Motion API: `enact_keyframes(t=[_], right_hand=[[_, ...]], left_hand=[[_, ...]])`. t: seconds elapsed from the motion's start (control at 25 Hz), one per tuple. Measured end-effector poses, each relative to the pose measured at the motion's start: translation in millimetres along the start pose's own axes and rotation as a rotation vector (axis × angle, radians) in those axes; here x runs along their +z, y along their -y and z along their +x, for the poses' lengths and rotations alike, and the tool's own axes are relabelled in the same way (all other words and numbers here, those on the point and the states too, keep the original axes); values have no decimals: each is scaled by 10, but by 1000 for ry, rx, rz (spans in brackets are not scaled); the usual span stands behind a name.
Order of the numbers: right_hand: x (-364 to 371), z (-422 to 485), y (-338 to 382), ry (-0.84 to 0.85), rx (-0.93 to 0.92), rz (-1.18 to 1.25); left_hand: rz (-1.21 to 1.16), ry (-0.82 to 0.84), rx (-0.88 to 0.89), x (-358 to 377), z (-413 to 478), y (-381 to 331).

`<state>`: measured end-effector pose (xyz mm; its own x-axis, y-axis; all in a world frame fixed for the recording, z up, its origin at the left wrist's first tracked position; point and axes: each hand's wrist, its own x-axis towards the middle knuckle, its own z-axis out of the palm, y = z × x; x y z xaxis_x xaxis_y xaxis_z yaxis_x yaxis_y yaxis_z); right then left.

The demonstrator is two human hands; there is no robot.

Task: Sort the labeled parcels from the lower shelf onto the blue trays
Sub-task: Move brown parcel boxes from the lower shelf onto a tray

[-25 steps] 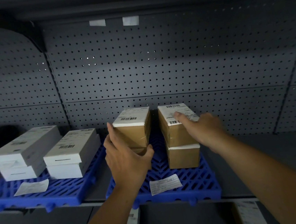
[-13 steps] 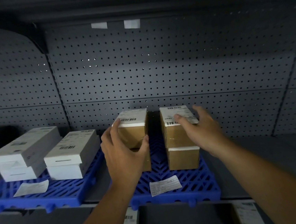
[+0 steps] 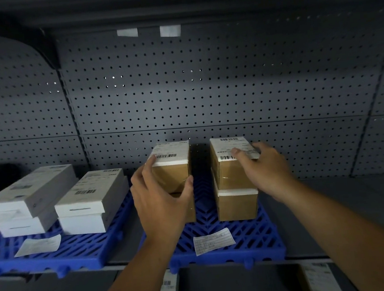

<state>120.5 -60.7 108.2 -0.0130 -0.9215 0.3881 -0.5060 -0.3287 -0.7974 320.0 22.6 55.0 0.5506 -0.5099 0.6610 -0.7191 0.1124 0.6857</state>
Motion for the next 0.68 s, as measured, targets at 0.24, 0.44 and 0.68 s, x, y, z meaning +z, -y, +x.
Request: enact_keyframes(t=[0.24,0.44,0.68], right_hand=[[33,-16,-18,4,13,-7],[38,-41,-1,21,83,51],[-256,-184,-92,-125,65,206]], left_hand=[[18,7,7,11,-18,-34],[23,37,14,-51,-22,-176],[-130,-4,348,-221,-171,-563]])
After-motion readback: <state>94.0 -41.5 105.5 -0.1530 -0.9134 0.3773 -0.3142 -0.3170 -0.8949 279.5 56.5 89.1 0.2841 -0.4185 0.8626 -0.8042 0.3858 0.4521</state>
